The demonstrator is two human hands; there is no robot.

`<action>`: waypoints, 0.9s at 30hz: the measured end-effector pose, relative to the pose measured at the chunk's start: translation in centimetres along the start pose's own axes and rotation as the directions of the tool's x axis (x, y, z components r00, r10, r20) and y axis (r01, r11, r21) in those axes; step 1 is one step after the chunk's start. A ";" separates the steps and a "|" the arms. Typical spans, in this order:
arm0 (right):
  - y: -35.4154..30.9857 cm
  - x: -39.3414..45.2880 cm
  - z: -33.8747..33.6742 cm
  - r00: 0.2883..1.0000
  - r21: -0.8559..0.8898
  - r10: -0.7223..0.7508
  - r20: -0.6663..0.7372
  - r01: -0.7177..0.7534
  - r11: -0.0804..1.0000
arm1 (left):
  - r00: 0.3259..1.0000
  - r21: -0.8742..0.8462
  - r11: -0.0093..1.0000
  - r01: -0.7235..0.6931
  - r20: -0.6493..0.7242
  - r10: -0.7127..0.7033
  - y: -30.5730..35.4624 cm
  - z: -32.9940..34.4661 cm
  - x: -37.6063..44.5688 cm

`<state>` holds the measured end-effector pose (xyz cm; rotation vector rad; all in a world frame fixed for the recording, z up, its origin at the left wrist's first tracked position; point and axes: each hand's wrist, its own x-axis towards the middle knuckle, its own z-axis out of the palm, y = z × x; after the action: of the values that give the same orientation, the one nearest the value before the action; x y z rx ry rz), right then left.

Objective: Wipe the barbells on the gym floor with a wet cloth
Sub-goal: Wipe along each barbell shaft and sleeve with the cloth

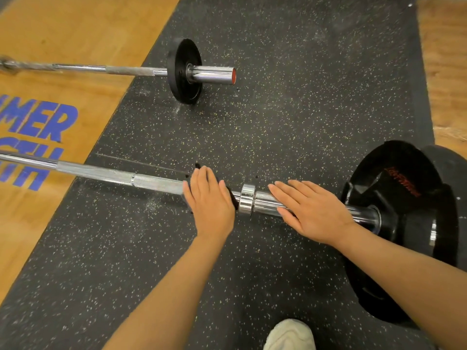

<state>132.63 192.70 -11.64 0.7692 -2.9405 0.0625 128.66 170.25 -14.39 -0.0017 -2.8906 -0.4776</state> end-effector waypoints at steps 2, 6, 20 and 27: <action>0.1 -0.1 0.1 1.000 -0.011 0.001 -0.002 -0.001 1.000 | 1.000 0.032 0.999 -0.014 -0.003 0.014 -1.8 -0.3 1.1; 0.2 0.0 0.2 1.000 -0.007 0.003 -0.002 -0.003 1.000 | 0.968 0.012 0.969 0.246 -0.057 -0.245 -3.5 -0.4 3.2; 0.1 0.0 0.3 1.000 0.022 0.019 -0.002 -0.019 1.000 | 0.946 -0.066 0.956 0.285 -0.139 -0.292 -2.7 0.4 2.4; 0.1 -0.1 0.4 1.000 0.001 0.007 -0.019 -0.007 1.000 | 0.997 -0.042 0.997 -0.067 0.021 0.068 -0.5 0.2 -1.6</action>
<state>132.62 192.81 -12.02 0.7548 -2.9258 0.0707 130.15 169.87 -15.05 -0.1119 -2.8912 -0.5282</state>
